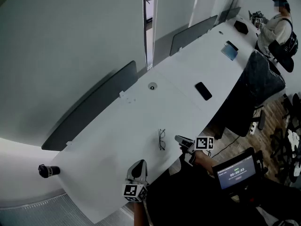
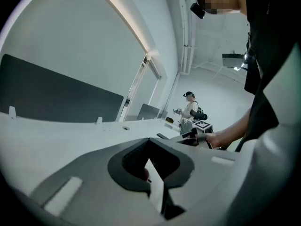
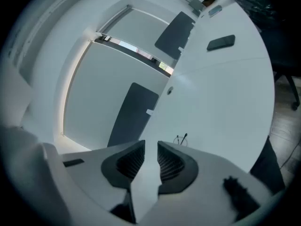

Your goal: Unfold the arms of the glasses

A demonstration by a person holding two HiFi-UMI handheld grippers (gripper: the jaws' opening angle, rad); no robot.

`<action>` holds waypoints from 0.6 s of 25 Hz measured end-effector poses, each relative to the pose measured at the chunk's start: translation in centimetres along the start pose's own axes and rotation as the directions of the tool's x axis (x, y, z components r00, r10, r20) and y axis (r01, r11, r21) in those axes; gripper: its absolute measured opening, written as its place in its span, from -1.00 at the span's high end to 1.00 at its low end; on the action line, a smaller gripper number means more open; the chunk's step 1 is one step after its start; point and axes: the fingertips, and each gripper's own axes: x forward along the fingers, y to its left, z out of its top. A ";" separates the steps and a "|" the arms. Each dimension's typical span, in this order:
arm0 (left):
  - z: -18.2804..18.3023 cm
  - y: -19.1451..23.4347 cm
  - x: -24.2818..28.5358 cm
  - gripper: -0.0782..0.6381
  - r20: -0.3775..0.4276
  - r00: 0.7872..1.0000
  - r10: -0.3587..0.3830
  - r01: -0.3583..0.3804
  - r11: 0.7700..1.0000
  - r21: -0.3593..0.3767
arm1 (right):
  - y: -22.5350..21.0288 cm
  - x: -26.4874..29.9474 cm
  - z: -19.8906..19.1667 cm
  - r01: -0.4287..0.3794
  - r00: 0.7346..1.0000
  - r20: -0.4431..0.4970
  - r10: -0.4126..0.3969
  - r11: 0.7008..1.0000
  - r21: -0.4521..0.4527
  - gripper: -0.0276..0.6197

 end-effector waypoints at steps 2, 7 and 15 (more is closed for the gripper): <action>1.2 0.2 -0.4 0.76 0.025 1.000 0.012 -0.013 1.000 0.015 | 0.1 0.5 -0.2 0.004 1.000 -0.024 -0.004 1.000 -0.012 0.68; 1.4 2.2 0.9 0.76 0.085 0.994 0.070 -0.068 0.997 -0.031 | -1.9 3.7 -0.2 0.027 0.998 -0.056 -0.027 1.000 -0.008 0.68; 0.1 1.7 2.3 0.76 0.060 0.998 0.024 -0.024 1.000 -0.003 | -2.6 6.9 -2.2 0.035 0.988 -0.151 -0.042 0.998 -0.051 0.68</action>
